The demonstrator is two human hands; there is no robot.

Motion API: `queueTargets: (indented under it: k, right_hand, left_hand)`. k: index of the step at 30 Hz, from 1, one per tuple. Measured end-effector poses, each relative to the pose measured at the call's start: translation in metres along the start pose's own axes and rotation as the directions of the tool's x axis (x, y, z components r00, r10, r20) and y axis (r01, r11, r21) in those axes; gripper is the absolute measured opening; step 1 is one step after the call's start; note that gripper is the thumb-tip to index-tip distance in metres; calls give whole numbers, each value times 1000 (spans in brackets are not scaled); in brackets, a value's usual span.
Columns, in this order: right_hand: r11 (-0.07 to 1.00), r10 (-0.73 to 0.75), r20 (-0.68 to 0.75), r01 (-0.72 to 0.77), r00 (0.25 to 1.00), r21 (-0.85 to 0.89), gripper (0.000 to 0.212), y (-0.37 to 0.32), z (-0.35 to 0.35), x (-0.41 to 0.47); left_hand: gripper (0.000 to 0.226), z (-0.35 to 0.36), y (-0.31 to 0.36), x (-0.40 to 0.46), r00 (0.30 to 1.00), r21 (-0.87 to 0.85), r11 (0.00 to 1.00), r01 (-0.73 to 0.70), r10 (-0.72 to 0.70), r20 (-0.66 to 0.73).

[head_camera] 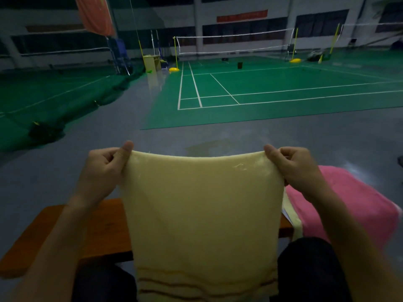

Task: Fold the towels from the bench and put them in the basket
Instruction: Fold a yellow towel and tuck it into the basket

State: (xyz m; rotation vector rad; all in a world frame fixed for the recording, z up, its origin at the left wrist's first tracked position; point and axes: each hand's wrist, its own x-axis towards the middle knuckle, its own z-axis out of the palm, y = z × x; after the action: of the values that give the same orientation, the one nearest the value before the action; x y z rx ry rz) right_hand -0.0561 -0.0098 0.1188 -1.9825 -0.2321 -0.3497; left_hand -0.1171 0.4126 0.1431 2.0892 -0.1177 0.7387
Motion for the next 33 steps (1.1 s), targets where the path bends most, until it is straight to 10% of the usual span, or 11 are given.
queueTargets:
  k: [7,14,26,33]
  right_hand:
    - [908,76,-54,-91,996,-408,55,78,63,15]
    - [880,443,12,-437,896,188,39,122,136,44]
    - [818,525,39,-517,850,251,37,183,202,89]
    - [821,514,-23,-484,857,304,18,195,203,93]
  left_hand:
    - [63,53,-77,-7,946,25,951,310,-311,92]
    - [55,109,-155,-18,844,-186,836,516,-533,-56]
    - [49,156,-258,-2,853,-92,870,485,-494,-170]
    - [26,165,-250,1,877,-140,868,477,-480,10]
